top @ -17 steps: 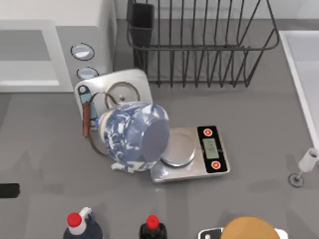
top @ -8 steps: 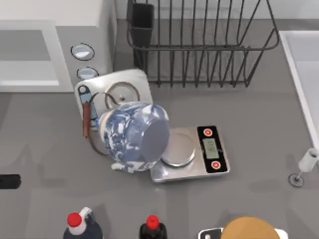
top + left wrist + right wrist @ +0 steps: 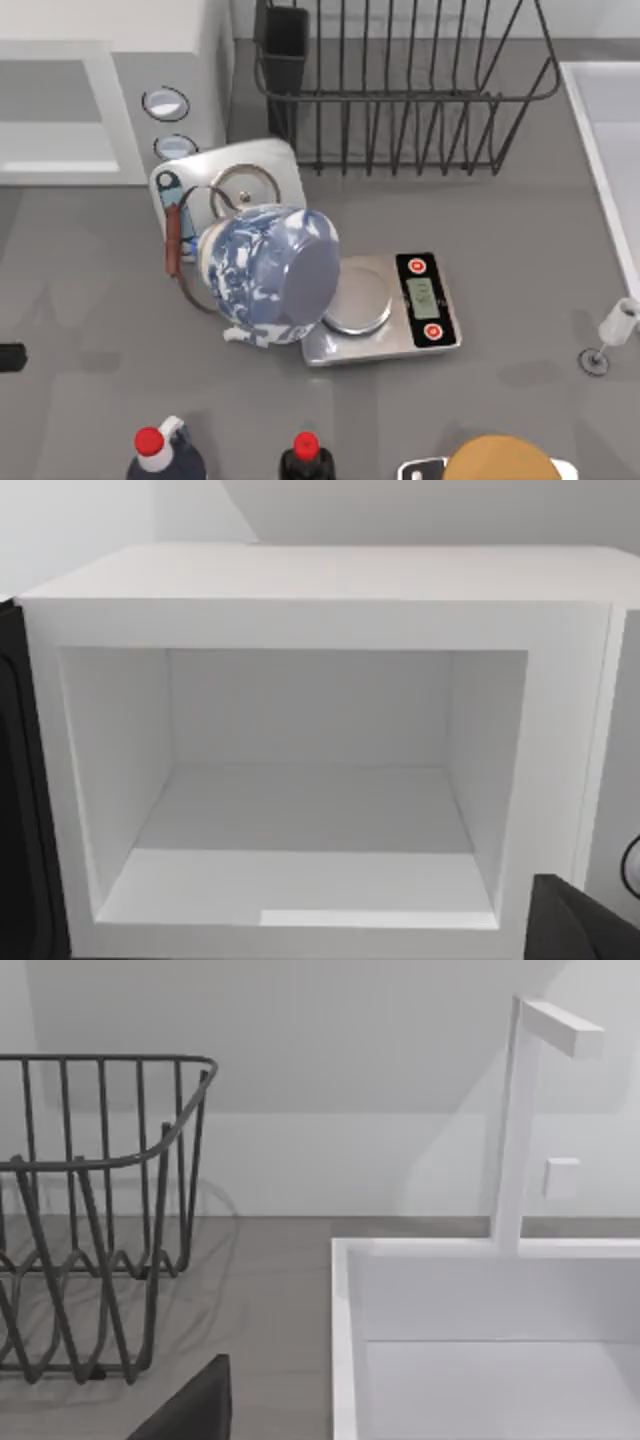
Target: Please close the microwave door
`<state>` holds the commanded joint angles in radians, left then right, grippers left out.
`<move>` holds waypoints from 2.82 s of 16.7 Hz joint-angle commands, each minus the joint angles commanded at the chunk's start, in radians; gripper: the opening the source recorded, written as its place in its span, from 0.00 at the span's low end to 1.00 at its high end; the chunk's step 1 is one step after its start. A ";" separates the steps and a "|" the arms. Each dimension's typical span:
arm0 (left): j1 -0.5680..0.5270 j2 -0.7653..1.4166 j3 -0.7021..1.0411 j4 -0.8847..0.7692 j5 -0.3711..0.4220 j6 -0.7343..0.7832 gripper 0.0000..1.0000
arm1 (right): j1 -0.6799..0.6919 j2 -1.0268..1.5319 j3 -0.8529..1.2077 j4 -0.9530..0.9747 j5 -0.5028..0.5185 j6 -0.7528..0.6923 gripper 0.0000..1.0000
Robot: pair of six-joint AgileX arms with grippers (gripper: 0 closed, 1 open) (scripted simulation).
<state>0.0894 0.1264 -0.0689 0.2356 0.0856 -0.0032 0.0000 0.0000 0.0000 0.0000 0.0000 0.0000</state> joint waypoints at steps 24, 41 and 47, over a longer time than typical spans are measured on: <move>0.652 0.974 0.825 -0.494 0.440 0.521 0.00 | 0.000 0.000 0.000 0.000 0.000 0.000 1.00; 0.958 1.636 1.463 -0.997 0.585 0.929 0.00 | 0.000 0.000 0.000 0.000 0.000 0.000 1.00; 0.961 1.700 1.322 -0.788 0.587 0.932 0.00 | 0.000 0.000 0.000 0.000 0.000 0.000 1.00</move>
<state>1.0509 1.8266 1.2531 -0.5529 0.6726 0.9285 0.0000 0.0000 0.0000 0.0000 0.0000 0.0000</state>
